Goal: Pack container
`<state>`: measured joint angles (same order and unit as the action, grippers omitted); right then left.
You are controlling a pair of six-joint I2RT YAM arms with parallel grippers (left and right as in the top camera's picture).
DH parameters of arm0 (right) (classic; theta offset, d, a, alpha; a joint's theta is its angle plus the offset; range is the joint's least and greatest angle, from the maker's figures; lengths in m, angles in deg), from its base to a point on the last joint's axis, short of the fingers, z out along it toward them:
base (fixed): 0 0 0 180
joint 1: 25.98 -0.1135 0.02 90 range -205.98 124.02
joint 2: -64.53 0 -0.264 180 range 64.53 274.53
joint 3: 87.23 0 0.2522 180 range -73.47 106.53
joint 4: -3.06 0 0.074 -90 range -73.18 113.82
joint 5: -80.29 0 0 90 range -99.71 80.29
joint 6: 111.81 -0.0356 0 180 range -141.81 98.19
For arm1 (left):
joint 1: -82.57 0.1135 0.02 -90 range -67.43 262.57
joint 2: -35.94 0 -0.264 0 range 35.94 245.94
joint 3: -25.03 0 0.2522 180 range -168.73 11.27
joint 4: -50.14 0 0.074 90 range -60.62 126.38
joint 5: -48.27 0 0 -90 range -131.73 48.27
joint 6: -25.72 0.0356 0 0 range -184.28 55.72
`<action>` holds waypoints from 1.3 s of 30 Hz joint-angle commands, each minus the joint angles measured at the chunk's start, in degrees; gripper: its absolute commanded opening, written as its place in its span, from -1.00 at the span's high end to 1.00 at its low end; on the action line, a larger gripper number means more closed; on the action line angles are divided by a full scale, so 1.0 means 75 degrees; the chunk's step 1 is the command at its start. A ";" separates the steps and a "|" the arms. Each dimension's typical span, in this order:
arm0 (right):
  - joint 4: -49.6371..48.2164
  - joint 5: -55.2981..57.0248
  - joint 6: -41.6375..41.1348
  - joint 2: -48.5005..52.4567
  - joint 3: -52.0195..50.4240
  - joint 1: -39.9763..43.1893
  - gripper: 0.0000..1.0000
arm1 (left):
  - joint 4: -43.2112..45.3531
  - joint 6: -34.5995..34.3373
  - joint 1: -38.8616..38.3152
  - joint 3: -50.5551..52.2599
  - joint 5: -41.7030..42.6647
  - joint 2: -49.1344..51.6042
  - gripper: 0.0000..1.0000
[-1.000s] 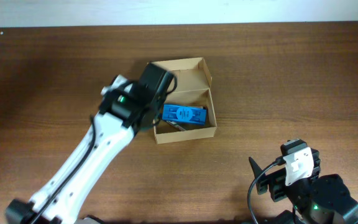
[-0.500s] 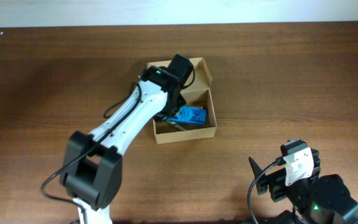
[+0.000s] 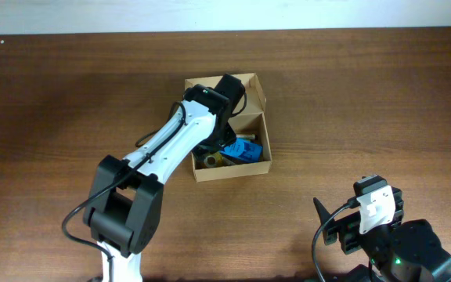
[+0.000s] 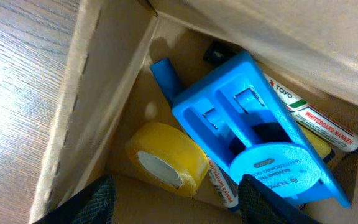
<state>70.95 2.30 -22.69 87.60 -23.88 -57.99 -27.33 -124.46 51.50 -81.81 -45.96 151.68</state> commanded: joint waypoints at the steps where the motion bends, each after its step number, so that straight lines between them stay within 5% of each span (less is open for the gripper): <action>1: -0.0017 0.0093 -0.0035 -0.0020 -0.0012 0.0041 -0.99 | -0.0035 0.0271 -0.0006 -0.0085 -0.0067 -0.0857 -0.25; 12: -0.0017 0.0093 -0.0035 -0.0020 -0.0012 0.0041 -0.98 | -0.0685 0.0638 0.0003 -0.0085 -0.0557 -0.3681 -0.30; 14: -0.0017 0.0093 -0.0032 -0.0020 -0.0012 0.0041 -0.98 | -0.0685 0.0635 0.0017 -0.0085 -0.0790 -0.4127 -0.49; 16: -0.0017 0.0093 -0.0032 -0.0020 -0.0012 0.0041 -0.98 | -0.0679 0.0635 0.0015 -0.0085 -0.0895 -0.4637 -0.99; 29: 0.0035 0.0117 -0.0006 -0.0020 -0.0012 0.0029 -0.98 | -0.0746 0.0635 0.0015 -0.0082 -0.0889 -0.5135 -0.99; 34: -0.1134 0.0443 -0.0041 0.0000 0.0000 0.0029 -0.98 | -0.0775 0.0638 0.0015 -0.0082 -0.0868 -0.5135 -0.99; 39: -0.1364 0.1606 -0.0606 0.1443 0.1306 0.0041 -0.98 | -0.0682 0.0641 0.0344 -0.0085 -0.1011 -0.5138 -0.99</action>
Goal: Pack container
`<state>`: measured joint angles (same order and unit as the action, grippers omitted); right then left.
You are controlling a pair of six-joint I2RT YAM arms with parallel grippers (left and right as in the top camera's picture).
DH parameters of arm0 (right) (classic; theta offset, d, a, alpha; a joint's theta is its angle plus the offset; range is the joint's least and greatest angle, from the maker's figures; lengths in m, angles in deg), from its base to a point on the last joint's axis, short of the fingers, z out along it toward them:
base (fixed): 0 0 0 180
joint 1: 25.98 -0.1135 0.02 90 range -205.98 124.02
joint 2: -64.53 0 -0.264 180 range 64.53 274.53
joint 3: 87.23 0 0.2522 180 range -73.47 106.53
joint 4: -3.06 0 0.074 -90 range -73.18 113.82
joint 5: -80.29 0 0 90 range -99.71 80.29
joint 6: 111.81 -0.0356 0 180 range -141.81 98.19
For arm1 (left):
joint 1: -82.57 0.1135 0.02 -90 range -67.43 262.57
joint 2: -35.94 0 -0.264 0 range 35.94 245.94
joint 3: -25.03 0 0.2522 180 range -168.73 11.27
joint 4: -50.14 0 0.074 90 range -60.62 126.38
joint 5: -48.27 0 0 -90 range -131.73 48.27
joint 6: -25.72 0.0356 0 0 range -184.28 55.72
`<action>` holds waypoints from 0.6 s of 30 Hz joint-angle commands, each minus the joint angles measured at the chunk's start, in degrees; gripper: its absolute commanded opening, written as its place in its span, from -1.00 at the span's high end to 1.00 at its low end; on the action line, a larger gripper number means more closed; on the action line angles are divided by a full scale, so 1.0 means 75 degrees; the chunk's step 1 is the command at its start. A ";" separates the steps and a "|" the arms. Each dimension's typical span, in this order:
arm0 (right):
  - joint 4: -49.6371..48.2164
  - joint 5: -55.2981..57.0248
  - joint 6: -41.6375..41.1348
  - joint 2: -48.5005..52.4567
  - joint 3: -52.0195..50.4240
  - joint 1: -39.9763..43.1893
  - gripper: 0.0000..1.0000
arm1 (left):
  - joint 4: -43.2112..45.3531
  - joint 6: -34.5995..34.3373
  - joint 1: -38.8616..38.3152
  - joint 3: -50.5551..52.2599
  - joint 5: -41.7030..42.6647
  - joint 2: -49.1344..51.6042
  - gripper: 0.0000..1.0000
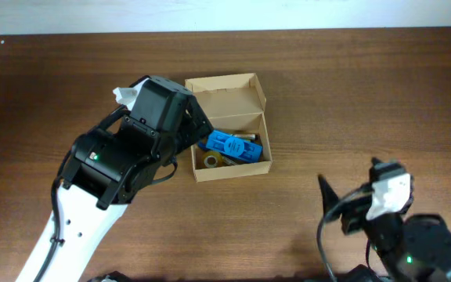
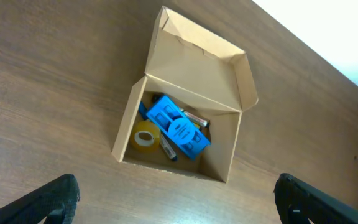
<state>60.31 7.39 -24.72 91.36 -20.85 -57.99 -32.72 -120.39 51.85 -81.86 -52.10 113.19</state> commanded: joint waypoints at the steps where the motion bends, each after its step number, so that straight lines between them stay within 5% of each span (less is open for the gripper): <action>1: 0.0274 0.1035 -0.0332 0.1641 0.1507 0.0149 -0.99 | 0.0041 0.0099 0.0475 -0.0079 -0.0192 -0.0006 -0.99; 9: 0.1958 0.0507 -0.0210 0.6327 0.5123 0.2541 -0.98 | 0.0490 0.0437 0.2276 -0.0076 -0.0201 0.0184 -1.00; 12: 0.1848 0.0204 -0.0131 0.7434 0.5683 0.2911 -0.99 | 0.0498 0.0425 0.2838 -0.0076 -0.0195 0.0402 -0.16; 13: 0.1719 0.0044 -0.0128 0.7801 0.5732 0.3031 -0.84 | 0.0504 0.0405 0.3034 -0.0076 -0.0189 0.0545 0.42; 15: 0.1536 -0.0286 -0.0128 0.8259 0.5729 0.3162 -0.34 | 0.0501 0.0373 0.3281 -0.0076 -0.0169 0.0836 0.97; 17: 0.1335 -0.0988 -0.0131 0.8842 0.5729 0.3351 0.41 | 0.0624 0.0350 0.3480 -0.0076 0.0032 0.1262 0.96; 18: 0.1262 -0.1352 -0.0134 0.9101 0.5729 0.3433 0.63 | 0.0734 0.0353 0.3535 -0.0076 0.0207 0.1443 0.97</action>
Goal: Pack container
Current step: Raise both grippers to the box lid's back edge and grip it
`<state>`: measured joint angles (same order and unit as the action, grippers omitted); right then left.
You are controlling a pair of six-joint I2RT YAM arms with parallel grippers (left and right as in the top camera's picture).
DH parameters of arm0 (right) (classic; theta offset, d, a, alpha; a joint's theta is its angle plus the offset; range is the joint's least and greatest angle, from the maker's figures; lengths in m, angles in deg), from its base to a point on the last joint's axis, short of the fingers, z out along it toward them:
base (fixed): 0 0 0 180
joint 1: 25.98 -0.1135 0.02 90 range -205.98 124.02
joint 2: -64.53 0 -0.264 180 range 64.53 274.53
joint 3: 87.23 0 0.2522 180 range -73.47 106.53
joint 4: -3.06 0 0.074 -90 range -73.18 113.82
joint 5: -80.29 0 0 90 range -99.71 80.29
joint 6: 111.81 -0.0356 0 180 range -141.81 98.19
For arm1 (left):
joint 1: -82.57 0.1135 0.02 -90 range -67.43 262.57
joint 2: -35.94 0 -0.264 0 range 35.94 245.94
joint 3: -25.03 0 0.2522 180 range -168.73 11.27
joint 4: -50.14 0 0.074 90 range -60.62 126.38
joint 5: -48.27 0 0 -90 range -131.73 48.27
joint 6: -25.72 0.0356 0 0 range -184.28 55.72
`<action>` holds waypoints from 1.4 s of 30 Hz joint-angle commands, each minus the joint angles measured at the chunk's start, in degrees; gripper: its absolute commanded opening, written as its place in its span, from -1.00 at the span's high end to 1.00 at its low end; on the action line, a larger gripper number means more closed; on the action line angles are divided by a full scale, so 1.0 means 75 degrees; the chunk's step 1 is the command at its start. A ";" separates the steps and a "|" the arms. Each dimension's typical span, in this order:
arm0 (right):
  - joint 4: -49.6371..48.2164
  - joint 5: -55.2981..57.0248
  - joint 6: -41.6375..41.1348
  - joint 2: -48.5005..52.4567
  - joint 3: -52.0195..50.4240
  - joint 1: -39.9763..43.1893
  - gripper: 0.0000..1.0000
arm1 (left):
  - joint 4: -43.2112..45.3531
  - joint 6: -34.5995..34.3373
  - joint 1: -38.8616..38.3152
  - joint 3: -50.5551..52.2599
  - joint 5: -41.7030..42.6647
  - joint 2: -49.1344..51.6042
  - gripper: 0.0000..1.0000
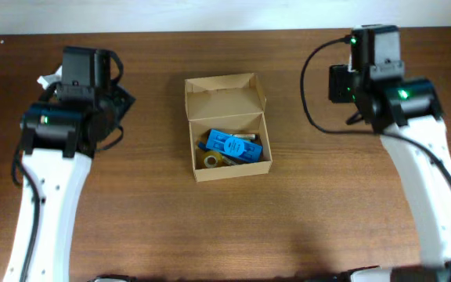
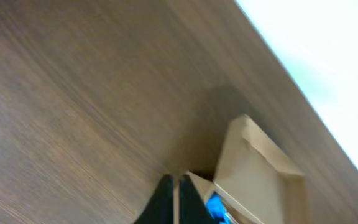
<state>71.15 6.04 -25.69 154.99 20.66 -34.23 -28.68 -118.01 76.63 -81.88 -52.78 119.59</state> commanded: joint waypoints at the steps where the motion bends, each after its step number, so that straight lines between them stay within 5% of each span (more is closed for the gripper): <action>1: -0.0219 -0.1326 -0.0006 0.0714 0.0195 0.0283 0.78 | 0.0286 0.0035 0.0265 -0.0073 0.0425 0.0717 0.97; 2: -0.0291 -0.1810 -0.0117 0.1110 0.0195 0.0399 0.94 | 0.0504 0.0038 0.0358 -0.0073 0.0790 0.1037 0.96; 14: -0.0539 -0.4482 -0.1346 0.3130 0.0195 0.0653 0.93 | 0.2532 0.0035 0.0714 -0.0073 0.4211 0.3934 0.96; 28: -0.1358 -0.6298 -0.2355 0.4491 0.0187 0.0548 0.94 | 0.2804 -0.0321 0.0621 -0.0073 0.6000 0.5893 0.97; 42: -0.2579 -0.6659 -0.2745 0.4940 0.0181 -0.0271 0.93 | 0.3716 -0.0650 0.0154 -0.0073 0.6918 0.6245 0.97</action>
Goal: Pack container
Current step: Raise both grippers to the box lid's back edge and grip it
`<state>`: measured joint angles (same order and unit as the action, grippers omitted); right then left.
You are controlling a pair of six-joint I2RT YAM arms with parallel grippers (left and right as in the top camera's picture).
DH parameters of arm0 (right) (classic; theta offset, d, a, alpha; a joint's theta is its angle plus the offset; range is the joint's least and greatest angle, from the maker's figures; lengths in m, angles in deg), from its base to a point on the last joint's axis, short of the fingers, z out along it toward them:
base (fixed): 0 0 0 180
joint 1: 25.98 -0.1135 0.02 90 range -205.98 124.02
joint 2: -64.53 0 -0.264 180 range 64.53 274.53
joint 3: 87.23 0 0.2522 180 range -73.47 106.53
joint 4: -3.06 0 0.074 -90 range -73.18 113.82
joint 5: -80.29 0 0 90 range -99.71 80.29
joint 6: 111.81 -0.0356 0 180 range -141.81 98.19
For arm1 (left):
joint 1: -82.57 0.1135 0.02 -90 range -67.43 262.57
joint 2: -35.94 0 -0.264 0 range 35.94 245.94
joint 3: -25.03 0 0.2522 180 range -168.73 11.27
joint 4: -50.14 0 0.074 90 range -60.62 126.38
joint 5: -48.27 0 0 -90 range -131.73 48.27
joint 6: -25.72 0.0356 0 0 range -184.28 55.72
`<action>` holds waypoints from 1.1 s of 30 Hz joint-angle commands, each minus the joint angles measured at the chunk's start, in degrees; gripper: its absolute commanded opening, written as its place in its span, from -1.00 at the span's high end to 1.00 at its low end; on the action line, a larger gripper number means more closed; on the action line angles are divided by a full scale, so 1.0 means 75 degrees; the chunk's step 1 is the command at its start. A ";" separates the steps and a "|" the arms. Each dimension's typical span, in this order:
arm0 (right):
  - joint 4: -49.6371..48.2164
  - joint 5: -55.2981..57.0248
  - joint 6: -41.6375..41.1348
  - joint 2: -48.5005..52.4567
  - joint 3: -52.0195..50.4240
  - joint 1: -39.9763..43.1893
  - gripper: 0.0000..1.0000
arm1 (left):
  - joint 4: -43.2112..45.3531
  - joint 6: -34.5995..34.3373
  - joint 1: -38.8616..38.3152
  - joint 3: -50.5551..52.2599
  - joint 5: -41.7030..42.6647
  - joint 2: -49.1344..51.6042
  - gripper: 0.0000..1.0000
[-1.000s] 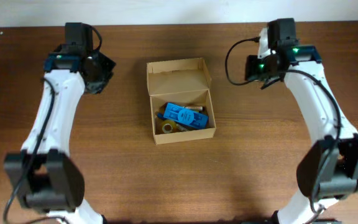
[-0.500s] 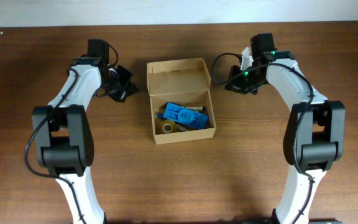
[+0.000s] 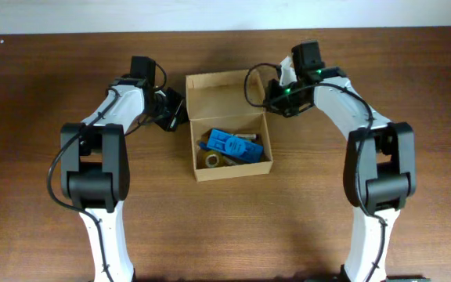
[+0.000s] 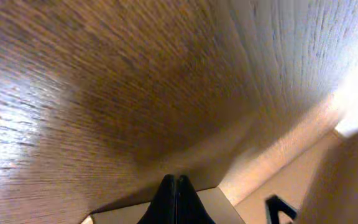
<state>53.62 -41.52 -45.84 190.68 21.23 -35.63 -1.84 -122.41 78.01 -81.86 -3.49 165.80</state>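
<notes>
An open cardboard box (image 3: 266, 139) lies mid-table, its lid (image 3: 224, 94) folded back at the far side. Inside are a blue tape dispenser (image 3: 233, 146), a yellow tape roll (image 3: 211, 160) and markers. My left gripper (image 3: 175, 110) is at the lid's left edge; in the left wrist view this gripper (image 4: 176, 178) is shut, its tips resting over a cardboard flap (image 4: 219, 208). On the other side, my right gripper (image 3: 276, 97) is against the lid's right edge; its jaws are too small to read.
The box sits on a brown wooden table (image 3: 69, 219), with a white wall strip along the far edge. Both arms reach in from the near side and bend toward the box.
Both grippers have moved in from the far corners of the table to the two sides of the box lid. The left gripper is still shut. The box and its contents have not moved.
First my left gripper was open, down inside the box over the dispenser and tape, with the right arm folded at the near edge. Then it was raised above the box. Later both arms stood out wide, left shut. Now both flank the lid.
</notes>
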 commanded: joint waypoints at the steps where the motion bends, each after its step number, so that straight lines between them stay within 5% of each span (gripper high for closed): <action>1: -0.0446 -0.0437 -0.0052 0.0172 0.0105 -0.0085 0.93 | 0.0356 0.0052 -0.0029 -0.0079 0.0490 0.0085 0.97; 15: -0.0653 -0.0629 0.1591 -0.1026 0.0122 -0.0070 0.93 | 0.0388 0.1559 0.0128 -0.1536 0.1195 0.0082 0.97; 33: -0.0070 -0.0353 0.3462 -0.1545 0.0119 -0.0114 0.93 | -0.0134 0.4054 0.0181 -0.1699 0.0717 0.0082 0.96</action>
<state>52.31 -43.62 -23.17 183.16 21.25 -35.44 -2.89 -97.86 79.32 -92.96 1.71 165.95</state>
